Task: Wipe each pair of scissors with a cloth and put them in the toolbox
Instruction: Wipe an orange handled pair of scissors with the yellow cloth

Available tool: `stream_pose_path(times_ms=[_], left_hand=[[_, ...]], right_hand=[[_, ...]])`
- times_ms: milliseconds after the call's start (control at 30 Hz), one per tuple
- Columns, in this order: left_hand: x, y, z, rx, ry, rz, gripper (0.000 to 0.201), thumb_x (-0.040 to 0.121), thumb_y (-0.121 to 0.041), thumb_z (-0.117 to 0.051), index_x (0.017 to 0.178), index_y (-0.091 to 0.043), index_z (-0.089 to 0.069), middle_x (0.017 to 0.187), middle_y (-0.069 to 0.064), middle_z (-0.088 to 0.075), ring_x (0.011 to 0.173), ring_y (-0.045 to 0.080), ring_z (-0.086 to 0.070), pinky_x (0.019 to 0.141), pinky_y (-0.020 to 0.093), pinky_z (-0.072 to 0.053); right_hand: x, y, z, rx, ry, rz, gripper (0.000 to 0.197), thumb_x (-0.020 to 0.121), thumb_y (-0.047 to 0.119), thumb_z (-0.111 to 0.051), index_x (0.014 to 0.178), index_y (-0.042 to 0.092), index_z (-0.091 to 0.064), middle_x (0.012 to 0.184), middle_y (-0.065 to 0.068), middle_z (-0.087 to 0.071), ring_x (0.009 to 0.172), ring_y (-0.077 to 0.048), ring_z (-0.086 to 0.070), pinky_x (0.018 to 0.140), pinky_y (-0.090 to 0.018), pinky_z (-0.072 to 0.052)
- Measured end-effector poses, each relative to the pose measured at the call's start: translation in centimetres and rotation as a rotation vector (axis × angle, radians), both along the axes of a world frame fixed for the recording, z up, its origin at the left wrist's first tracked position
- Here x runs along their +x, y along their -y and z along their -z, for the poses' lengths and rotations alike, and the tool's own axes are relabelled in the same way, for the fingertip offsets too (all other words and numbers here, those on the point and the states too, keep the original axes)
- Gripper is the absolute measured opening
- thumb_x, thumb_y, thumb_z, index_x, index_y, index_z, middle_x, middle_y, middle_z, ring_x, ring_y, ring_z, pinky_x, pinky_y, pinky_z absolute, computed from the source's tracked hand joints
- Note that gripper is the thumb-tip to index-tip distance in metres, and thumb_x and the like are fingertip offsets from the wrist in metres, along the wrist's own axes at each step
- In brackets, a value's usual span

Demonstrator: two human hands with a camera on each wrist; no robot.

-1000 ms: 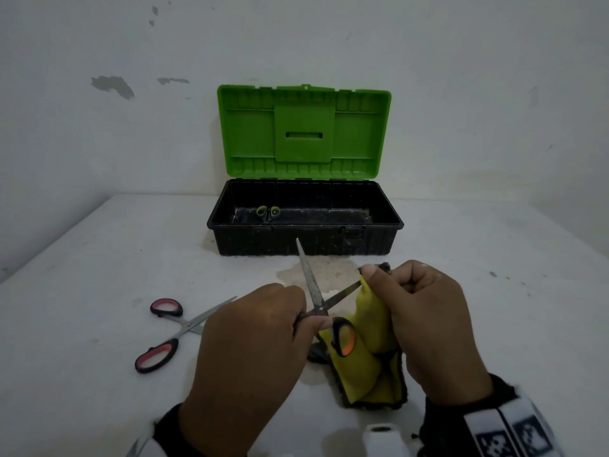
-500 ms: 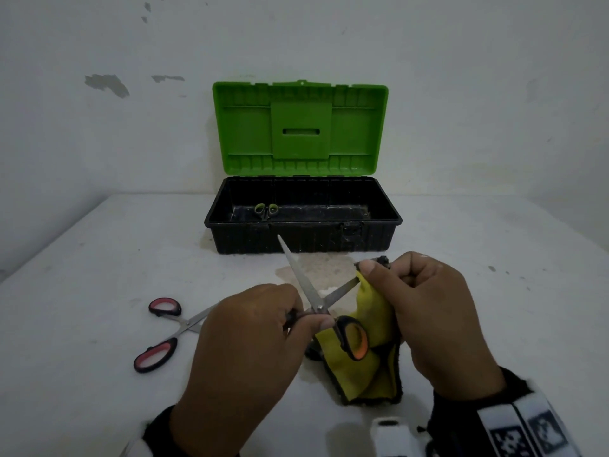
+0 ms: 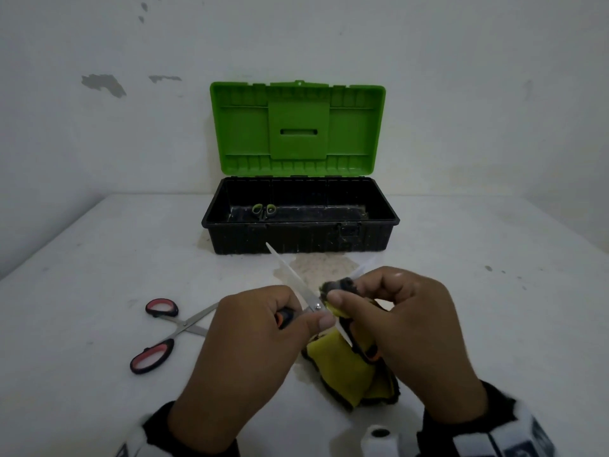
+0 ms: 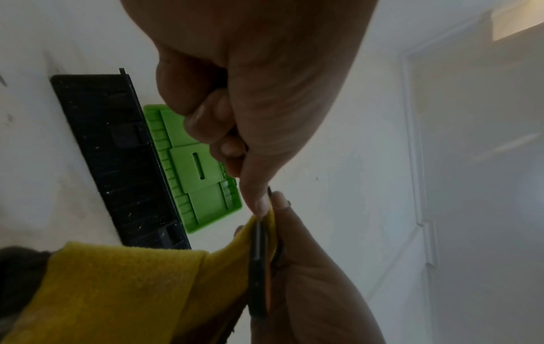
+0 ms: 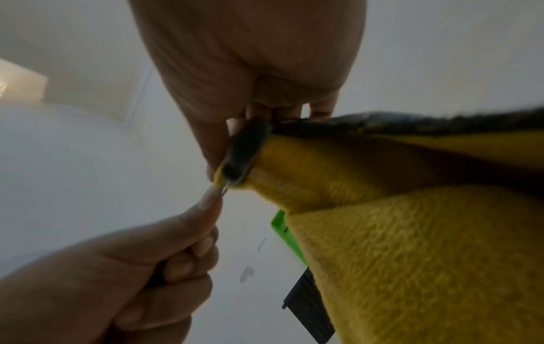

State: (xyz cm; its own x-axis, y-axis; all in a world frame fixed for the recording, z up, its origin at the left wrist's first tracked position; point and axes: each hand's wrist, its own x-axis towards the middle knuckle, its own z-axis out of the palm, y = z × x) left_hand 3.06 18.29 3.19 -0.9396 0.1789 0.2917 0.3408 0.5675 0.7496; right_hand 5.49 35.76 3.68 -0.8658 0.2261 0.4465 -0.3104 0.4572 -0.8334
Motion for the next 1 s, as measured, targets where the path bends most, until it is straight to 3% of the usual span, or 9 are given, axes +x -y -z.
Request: stream_pose_path(times_ms=[100,200,333,467,567,667,767,933,1000], left_hand=[[0.3,-0.2,0.0,-0.049,-0.037,-0.025,0.046,0.067,-0.065,-0.067,0.060,-0.020,-0.060,0.062,-0.001,-0.057,0.051,0.006,-0.045,0.050,0.023,-0.038],[0.6,-0.2,-0.2,-0.074,-0.100,-0.040,0.049,0.069,-0.065,-0.066,0.059,-0.018,-0.057,0.062,0.000,-0.056,0.055,0.006,-0.046,0.058,0.024,-0.040],[0.9,-0.3,-0.3,-0.055,-0.082,-0.013,0.049,0.069,-0.063,-0.065,0.057,-0.017,-0.056,0.067,-0.006,-0.057,0.053,0.005,-0.047,0.057,0.022,-0.041],[0.7,-0.3,0.2,-0.020,0.004,-0.010,0.049,0.067,-0.066,-0.067,0.058,-0.019,-0.056,0.057,-0.006,-0.053,0.049,0.004,-0.044,0.049,0.021,-0.038],[0.7,0.0,0.4,-0.051,0.123,-0.004,0.041,0.067,-0.065,-0.070,0.072,-0.026,-0.059,0.065,-0.003,-0.058,0.055,0.004,-0.050,0.048,0.018,-0.038],[0.5,0.6,0.0,-0.058,0.238,-0.023,0.026,0.079,-0.045,-0.072,0.091,-0.036,-0.051,0.084,-0.011,-0.063,0.074,0.002,-0.061,0.054,0.009,-0.041],[0.0,1.5,-0.3,-0.046,0.249,0.014,0.017,0.090,-0.027,-0.063,0.095,-0.036,-0.049,0.084,-0.007,-0.064,0.069,-0.005,-0.059,0.053,0.009,-0.043],[-0.5,2.3,-0.7,0.159,0.309,0.045,0.009,0.090,-0.024,-0.064,0.092,-0.032,-0.061,0.078,-0.005,-0.070,0.060,0.001,-0.059,0.060,0.022,-0.048],[-0.7,2.4,-0.7,0.237,0.297,0.034,0.009,0.089,-0.022,-0.065,0.092,-0.030,-0.066,0.079,-0.005,-0.073,0.059,0.002,-0.060,0.060,0.026,-0.048]], right_hand=[[0.0,0.6,0.2,0.066,-0.008,0.069,0.025,0.073,0.031,-0.083,0.058,0.028,-0.063,0.061,0.013,-0.067,0.055,-0.007,-0.063,0.045,-0.013,-0.045],[-0.3,0.3,0.3,-0.035,0.011,0.129,0.028,0.075,0.035,-0.081,0.061,0.018,-0.064,0.055,0.006,-0.066,0.045,-0.007,-0.060,0.041,-0.016,-0.045],[-1.3,-1.0,0.4,-0.075,0.017,0.241,0.033,0.074,0.044,-0.078,0.059,0.019,-0.062,0.054,0.004,-0.064,0.045,-0.006,-0.054,0.043,-0.023,-0.045],[-1.6,-2.4,0.4,-0.189,0.007,0.283,0.034,0.076,0.040,-0.078,0.062,0.013,-0.065,0.055,-0.002,-0.066,0.049,-0.012,-0.054,0.049,-0.026,-0.047],[-1.1,-3.5,0.6,-0.274,0.017,0.266,0.036,0.076,0.038,-0.078,0.064,0.008,-0.063,0.055,-0.010,-0.062,0.050,-0.014,-0.050,0.047,-0.025,-0.043],[-0.4,-4.4,1.0,-0.270,0.041,0.266,0.040,0.075,0.040,-0.077,0.066,0.004,-0.062,0.060,-0.021,-0.061,0.052,-0.016,-0.047,0.048,-0.026,-0.040],[0.3,-5.2,1.2,-0.257,0.049,0.273,0.037,0.079,0.034,-0.075,0.066,0.001,-0.063,0.057,-0.019,-0.058,0.049,-0.010,-0.043,0.044,-0.016,-0.036],[0.6,-6.2,1.4,-0.229,0.054,0.271,0.033,0.082,0.027,-0.075,0.066,0.002,-0.064,0.055,-0.014,-0.057,0.046,-0.009,-0.042,0.042,-0.014,-0.034],[0.6,-6.8,1.2,-0.230,0.041,0.275,0.032,0.083,0.026,-0.075,0.066,0.002,-0.063,0.050,-0.005,-0.057,0.043,-0.006,-0.042,0.041,-0.012,-0.035]])
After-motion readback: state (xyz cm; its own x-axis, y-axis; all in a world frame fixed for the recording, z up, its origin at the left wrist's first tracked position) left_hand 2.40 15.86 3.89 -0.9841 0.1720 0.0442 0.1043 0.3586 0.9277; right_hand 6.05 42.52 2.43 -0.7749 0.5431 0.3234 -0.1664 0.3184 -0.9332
